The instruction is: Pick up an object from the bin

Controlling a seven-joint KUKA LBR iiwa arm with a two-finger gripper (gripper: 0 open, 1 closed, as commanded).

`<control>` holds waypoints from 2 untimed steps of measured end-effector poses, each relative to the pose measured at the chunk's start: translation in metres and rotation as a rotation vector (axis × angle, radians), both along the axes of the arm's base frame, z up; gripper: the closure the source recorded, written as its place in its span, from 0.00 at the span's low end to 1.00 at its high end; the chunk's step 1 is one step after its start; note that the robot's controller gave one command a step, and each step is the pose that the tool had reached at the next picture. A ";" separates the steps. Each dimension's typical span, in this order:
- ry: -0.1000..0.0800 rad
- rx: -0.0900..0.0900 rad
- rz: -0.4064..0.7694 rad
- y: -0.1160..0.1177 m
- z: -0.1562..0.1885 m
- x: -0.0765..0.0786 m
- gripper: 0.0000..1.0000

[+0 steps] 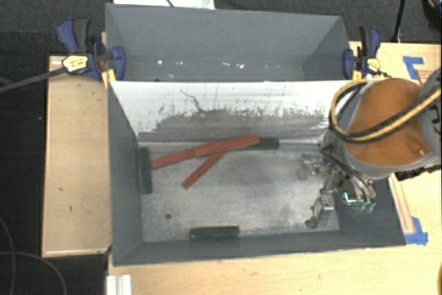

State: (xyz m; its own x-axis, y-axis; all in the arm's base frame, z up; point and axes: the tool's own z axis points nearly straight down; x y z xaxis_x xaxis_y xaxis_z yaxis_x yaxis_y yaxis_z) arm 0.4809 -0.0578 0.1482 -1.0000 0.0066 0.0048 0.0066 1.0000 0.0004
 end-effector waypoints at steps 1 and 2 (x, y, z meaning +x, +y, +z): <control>-0.012 0.001 0.105 0.039 -0.080 0.109 0.00; -0.012 0.005 0.153 0.155 -0.046 0.111 0.00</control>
Offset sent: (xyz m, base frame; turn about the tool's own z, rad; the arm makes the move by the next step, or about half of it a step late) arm 0.1058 0.0372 -0.0782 -0.0965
